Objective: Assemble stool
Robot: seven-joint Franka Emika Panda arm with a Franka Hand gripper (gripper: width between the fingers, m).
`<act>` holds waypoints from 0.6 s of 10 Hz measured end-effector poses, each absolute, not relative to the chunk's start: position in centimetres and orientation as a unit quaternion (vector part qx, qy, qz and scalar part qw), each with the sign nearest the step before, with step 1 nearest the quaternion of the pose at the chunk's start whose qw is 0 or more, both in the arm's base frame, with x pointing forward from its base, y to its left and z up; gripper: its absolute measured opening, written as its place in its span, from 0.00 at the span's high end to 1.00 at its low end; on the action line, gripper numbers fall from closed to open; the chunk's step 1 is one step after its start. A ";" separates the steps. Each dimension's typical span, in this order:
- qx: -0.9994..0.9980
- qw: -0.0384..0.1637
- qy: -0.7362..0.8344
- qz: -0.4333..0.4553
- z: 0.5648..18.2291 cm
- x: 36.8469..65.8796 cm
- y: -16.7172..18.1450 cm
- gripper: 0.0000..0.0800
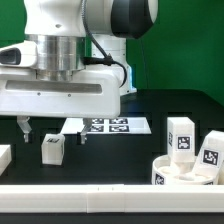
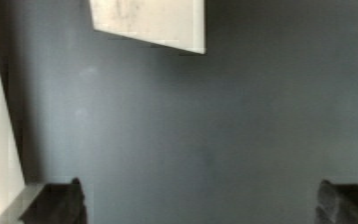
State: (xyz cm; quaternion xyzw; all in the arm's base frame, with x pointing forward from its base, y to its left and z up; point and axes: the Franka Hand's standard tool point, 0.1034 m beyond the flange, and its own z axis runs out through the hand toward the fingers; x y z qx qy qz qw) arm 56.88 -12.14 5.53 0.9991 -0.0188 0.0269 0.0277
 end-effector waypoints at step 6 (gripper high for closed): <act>0.980 -0.013 -0.048 -0.191 4.2 54.8 -13.1 0.19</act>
Offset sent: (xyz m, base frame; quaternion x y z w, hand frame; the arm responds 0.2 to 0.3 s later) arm -0.0112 -0.0268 -0.0070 -0.0140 -0.2214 0.0137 0.9750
